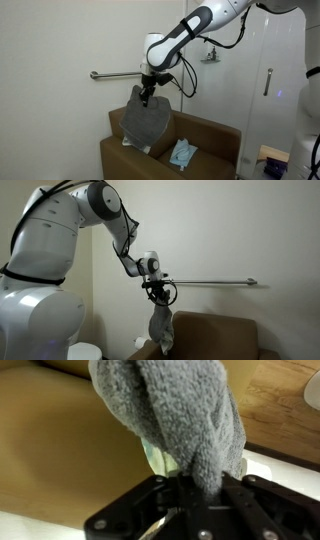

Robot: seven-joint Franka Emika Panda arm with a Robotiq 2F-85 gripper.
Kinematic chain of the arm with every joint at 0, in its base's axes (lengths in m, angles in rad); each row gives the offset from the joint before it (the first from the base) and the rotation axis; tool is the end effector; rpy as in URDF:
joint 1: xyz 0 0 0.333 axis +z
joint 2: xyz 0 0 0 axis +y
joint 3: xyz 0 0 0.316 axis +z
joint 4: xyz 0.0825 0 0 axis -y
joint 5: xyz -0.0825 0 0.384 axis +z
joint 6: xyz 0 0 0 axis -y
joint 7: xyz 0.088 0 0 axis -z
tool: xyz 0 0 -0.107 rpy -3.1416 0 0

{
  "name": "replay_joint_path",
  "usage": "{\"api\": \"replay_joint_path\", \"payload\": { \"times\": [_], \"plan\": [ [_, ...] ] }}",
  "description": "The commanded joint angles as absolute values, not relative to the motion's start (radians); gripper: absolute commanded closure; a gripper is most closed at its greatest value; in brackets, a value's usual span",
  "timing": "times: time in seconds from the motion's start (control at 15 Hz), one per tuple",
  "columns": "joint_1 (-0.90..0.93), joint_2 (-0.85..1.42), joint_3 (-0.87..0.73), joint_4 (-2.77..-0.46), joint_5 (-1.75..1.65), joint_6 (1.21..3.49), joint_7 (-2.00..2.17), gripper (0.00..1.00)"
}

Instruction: Put the towels on the arm rest

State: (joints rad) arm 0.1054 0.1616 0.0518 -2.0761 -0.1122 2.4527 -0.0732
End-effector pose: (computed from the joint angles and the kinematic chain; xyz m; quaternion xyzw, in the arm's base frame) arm 0.5866 0.0922 0.3733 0.9818 0.1523 0.1088 0.0314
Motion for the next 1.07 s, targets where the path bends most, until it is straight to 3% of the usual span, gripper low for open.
{"api": "replay_joint_path", "payload": {
  "times": [0.0,1.0],
  "plan": [
    [0.12,0.147,0.08,-2.086,-0.144,2.408,-0.098,0.94],
    [0.071,0.409,0.171,-1.984,-0.089,2.369,-0.555,0.94]
  ]
}}
